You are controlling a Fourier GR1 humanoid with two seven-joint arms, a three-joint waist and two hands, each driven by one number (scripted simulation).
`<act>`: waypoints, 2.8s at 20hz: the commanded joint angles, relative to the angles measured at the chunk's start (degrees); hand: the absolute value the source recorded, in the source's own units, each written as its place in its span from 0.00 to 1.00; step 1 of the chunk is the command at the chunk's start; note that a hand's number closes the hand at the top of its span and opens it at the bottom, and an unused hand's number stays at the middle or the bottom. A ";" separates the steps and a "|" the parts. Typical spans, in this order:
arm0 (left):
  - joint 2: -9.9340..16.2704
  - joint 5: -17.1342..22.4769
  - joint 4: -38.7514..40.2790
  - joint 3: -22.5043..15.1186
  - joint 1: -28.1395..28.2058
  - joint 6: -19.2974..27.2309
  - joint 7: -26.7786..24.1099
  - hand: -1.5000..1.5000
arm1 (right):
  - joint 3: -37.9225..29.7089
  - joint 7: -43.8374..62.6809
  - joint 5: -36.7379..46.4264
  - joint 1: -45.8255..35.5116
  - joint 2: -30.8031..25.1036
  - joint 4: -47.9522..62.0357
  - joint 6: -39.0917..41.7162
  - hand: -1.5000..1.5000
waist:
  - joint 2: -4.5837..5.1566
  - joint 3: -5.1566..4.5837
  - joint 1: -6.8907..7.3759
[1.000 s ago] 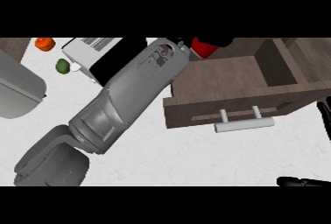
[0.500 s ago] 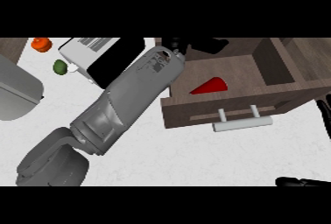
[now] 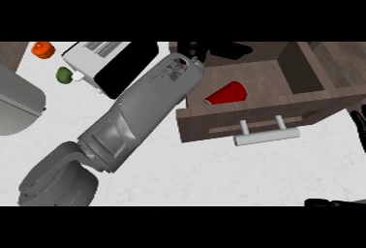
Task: Pick up the can, place it into the drawer and close the drawer
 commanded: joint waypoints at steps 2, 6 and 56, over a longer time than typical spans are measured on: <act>-0.01 2.53 -0.72 0.04 0.52 1.98 -0.14 0.00 | 0.55 -2.72 6.14 0.19 -2.29 -2.66 0.11 0.00 | 0.01 -0.04 -0.42; -0.01 4.02 -1.36 0.58 1.00 0.24 -1.21 0.00 | 2.27 -2.63 12.44 -0.66 -4.30 -6.64 -0.47 0.00 | -0.41 -0.13 1.36; 22.95 0.90 -35.35 0.23 11.29 -0.42 17.78 0.00 | 10.88 -14.50 71.83 -34.68 -4.65 69.56 -40.81 0.00 | -1.44 -0.05 11.30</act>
